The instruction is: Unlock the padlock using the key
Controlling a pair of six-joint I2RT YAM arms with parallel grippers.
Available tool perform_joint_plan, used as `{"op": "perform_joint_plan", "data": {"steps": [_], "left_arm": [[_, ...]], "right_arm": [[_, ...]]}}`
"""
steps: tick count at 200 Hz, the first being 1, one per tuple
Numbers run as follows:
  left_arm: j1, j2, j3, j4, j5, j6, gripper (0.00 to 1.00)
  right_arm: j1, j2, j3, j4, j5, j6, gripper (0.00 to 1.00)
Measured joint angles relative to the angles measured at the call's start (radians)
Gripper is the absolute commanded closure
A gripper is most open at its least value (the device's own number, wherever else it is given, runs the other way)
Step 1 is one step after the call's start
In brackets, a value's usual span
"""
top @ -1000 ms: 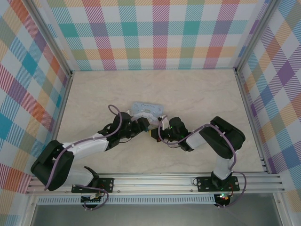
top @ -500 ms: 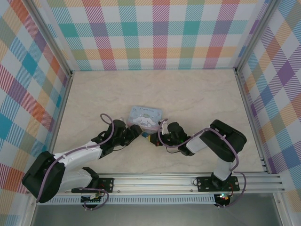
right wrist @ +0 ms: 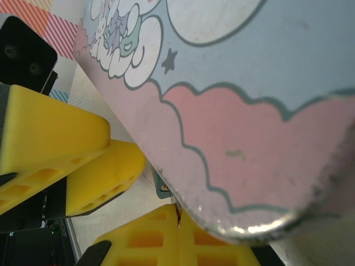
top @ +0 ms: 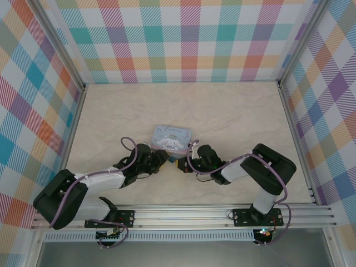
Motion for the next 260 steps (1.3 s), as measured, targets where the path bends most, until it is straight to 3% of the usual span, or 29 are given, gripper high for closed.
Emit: {"op": "perform_joint_plan", "data": {"steps": [121, 210, 260], "left_arm": [[-0.021, 0.093, 0.0, 0.094, 0.022, -0.035, 0.66], [-0.032, 0.152, 0.016, 0.166, 0.022, -0.042, 0.67], [-0.038, 0.164, 0.018, 0.18, 0.021, -0.057, 0.78]], "right_arm": [[0.003, -0.009, 0.0, -0.016, 0.0, 0.003, 0.96], [0.003, -0.02, 0.011, -0.055, -0.004, 0.019, 0.96], [0.002, -0.031, 0.015, -0.09, -0.004, 0.023, 0.94]]}}
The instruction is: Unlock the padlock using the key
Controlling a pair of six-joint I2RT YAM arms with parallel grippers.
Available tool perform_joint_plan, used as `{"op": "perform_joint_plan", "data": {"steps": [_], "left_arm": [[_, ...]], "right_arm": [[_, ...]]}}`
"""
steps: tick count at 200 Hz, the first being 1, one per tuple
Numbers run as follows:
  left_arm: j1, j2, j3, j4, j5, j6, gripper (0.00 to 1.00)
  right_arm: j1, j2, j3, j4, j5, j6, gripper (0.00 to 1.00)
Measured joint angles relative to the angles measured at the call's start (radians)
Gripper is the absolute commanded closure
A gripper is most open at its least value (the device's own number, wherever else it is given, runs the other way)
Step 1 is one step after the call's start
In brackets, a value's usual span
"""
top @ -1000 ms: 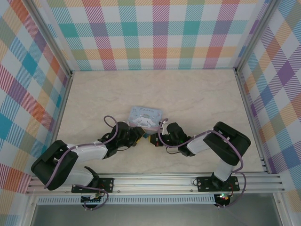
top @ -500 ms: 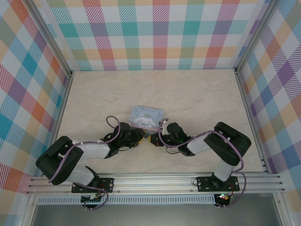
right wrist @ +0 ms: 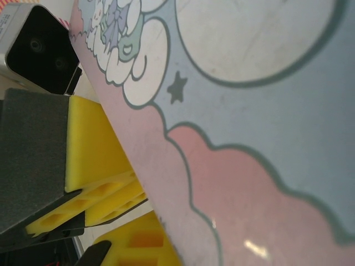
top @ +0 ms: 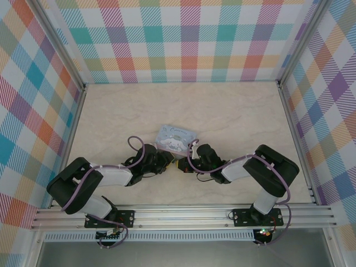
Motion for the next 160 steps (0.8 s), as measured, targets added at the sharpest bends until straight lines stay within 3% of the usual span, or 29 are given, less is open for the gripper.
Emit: {"op": "perform_joint_plan", "data": {"steps": [57, 108, 160], "left_arm": [[-0.006, 0.002, 0.008, 0.006, -0.017, -0.003, 0.91], [-0.006, 0.002, 0.033, 0.005, -0.022, -0.003, 1.0], [-0.011, 0.003, 0.034, 0.002, -0.022, -0.003, 1.0]], "right_arm": [[-0.003, -0.021, 0.0, -0.023, 0.015, 0.012, 0.89], [0.0, -0.039, -0.004, -0.023, 0.019, 0.017, 0.75], [0.0, -0.082, -0.027, -0.029, 0.034, -0.008, 0.61]]}}
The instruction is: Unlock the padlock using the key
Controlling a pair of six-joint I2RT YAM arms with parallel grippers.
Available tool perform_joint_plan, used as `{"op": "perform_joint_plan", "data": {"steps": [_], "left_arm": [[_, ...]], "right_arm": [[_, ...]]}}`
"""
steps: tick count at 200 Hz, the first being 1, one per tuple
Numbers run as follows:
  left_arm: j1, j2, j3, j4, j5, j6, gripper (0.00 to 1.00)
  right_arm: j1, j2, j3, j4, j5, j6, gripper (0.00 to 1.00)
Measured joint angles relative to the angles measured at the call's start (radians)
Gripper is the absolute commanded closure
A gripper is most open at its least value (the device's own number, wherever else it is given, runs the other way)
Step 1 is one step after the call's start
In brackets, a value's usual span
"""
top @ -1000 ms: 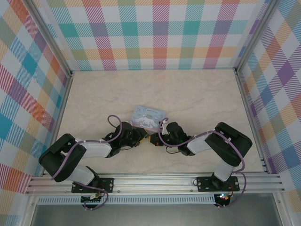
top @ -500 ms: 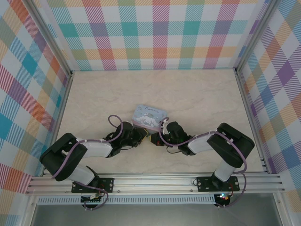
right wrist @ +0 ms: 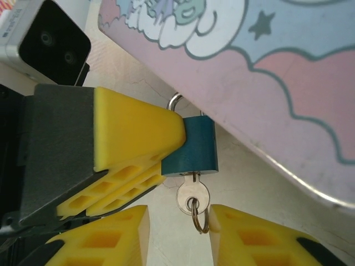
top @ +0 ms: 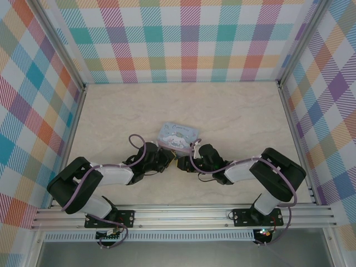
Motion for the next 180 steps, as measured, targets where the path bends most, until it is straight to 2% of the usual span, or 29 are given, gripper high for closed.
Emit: {"op": "perform_joint_plan", "data": {"steps": [24, 54, 86, 130, 180], "left_arm": [[0.0, 0.0, 0.008, -0.008, 0.0, 0.0, 1.0], [-0.001, 0.0, 0.024, -0.037, 0.0, 0.001, 1.0], [-0.001, 0.0, 0.043, -0.071, 0.0, 0.005, 1.0], [-0.001, -0.001, 0.052, -0.1, 0.0, 0.009, 1.0], [-0.001, -0.02, 0.066, -0.143, -0.008, 0.023, 1.0]], "right_arm": [[-0.001, -0.066, -0.001, -0.069, 0.027, -0.049, 0.49], [-0.003, -0.188, 0.003, -0.216, 0.106, -0.168, 0.28], [-0.017, -0.325, 0.025, -0.382, 0.212, -0.333, 0.0], [-0.033, -0.469, 0.028, -0.449, 0.315, -0.566, 0.0], [-0.034, -0.496, 0.028, -0.442, 0.381, -0.747, 0.0]]}}
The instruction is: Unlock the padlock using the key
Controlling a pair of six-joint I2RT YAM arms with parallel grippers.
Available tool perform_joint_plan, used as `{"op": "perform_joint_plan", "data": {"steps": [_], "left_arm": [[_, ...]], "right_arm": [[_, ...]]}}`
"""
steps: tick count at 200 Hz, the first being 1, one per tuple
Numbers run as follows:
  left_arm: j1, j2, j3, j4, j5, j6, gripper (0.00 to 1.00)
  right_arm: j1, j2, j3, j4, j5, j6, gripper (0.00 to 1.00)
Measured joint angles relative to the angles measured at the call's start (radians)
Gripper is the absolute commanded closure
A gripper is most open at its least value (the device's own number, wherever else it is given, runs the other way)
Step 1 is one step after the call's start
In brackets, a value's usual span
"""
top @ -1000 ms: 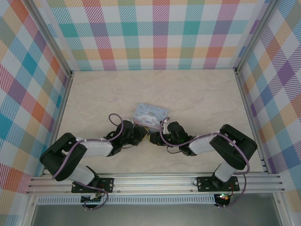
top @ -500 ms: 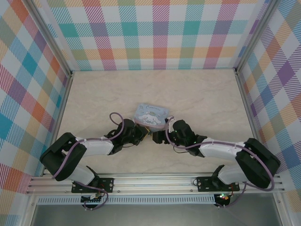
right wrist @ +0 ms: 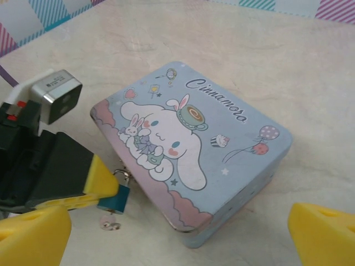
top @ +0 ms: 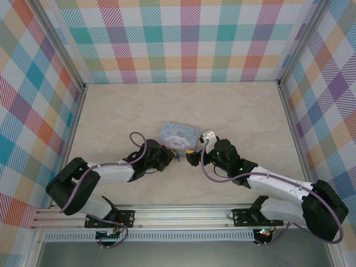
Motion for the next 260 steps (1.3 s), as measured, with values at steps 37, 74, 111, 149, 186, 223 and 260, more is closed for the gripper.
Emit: {"op": "perform_joint_plan", "data": {"steps": [37, 74, 111, 149, 186, 223, 260], "left_arm": [[0.0, -0.008, 0.002, -0.016, 0.0, 0.0, 1.0], [0.0, -0.009, 0.019, -0.048, -0.008, 0.0, 1.0], [0.0, -0.023, 0.031, -0.087, -0.023, 0.0, 1.0], [0.0, -0.029, 0.038, -0.112, -0.026, 0.0, 1.0], [0.0, -0.029, 0.045, -0.122, -0.026, 0.0, 1.0], [0.0, -0.031, 0.046, -0.13, -0.026, 0.0, 1.0], [0.0, -0.04, 0.064, -0.146, -0.026, 0.0, 1.0]], "right_arm": [[0.0, 0.0, 0.0, -0.014, 0.001, -0.122, 0.07], [0.063, 0.001, -0.012, -0.002, 0.056, -0.271, 0.1], [0.22, 0.066, -0.083, 0.111, 0.173, -0.414, 0.18], [0.319, 0.251, -0.108, 0.262, 0.268, -0.517, 0.23], [0.343, 0.418, -0.111, 0.44, 0.33, -0.568, 0.26], [0.342, 0.491, -0.129, 0.633, 0.353, -0.583, 0.36], [0.34, 0.565, -0.147, 0.749, 0.352, -0.583, 0.38]]}}
